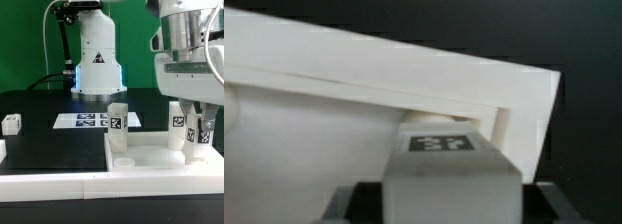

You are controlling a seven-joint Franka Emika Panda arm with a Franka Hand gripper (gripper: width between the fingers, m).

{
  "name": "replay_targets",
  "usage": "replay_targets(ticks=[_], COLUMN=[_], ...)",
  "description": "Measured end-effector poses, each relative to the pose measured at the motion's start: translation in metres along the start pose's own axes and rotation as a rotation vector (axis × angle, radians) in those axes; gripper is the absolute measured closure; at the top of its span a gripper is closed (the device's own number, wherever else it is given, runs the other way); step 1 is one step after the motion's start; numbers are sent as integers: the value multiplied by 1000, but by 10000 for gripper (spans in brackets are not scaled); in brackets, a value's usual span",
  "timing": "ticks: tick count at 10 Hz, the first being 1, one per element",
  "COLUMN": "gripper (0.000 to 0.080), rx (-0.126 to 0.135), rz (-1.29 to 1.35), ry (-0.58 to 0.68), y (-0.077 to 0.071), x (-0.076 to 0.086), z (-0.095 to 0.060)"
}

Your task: Assemble square table

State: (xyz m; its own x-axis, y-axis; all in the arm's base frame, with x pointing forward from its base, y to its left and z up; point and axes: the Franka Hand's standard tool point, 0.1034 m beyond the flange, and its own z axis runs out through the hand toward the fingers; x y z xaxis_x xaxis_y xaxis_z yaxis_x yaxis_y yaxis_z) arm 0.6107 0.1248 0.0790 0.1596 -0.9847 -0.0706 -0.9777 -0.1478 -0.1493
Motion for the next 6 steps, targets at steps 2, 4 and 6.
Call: replay_targets(ticks=[2,4,6], gripper=[508,447,178], rx=[4,2,-12], rz=[62,37,-71], ry=[-14,-15,-21], y=[0,0,1], x=[1,1,1], z=[0,0,0])
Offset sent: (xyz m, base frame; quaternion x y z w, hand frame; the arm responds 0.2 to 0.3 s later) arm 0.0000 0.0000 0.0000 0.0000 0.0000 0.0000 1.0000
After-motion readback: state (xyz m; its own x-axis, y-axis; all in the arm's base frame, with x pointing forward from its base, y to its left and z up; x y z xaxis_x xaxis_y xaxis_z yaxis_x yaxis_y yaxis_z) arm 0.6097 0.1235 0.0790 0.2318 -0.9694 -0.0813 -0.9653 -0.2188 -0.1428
